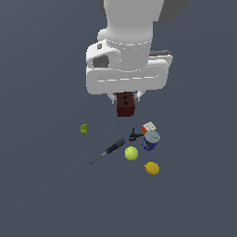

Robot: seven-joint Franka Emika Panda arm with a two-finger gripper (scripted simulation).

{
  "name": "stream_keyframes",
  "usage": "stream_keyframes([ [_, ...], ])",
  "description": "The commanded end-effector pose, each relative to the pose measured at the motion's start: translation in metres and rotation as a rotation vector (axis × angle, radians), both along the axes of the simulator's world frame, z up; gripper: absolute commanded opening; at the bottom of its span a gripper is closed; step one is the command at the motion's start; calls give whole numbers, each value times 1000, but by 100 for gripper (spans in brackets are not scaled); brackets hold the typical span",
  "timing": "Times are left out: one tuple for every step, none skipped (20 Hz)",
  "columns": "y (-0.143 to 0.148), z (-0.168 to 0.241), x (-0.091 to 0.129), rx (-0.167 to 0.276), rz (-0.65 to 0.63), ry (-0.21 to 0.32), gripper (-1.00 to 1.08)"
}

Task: Pick up a designated object from a clutter of objects.

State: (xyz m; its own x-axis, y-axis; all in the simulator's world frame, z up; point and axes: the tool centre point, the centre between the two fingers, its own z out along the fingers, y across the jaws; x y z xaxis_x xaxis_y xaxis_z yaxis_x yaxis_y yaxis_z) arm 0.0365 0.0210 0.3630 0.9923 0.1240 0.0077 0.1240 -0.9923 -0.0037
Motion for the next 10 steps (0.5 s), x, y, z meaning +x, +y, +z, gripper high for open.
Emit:
stream_keyframes([
  [-12, 19, -4, -1, 1, 2, -100],
  [-16, 25, -5, -1, 1, 3, -100],
  [-19, 31, -6, -2, 1, 4, -100],
  [-23, 35, -7, -2, 0, 5, -100],
  [-26, 40, -7, -3, 0, 5, -100],
  [-28, 44, -8, -3, 0, 6, -100],
  [-31, 48, -9, -3, 0, 6, -100],
  [-33, 50, -9, -4, 0, 7, -100],
  [-34, 53, -9, -4, 0, 7, -100],
  [-35, 55, -9, -4, 0, 7, -100],
])
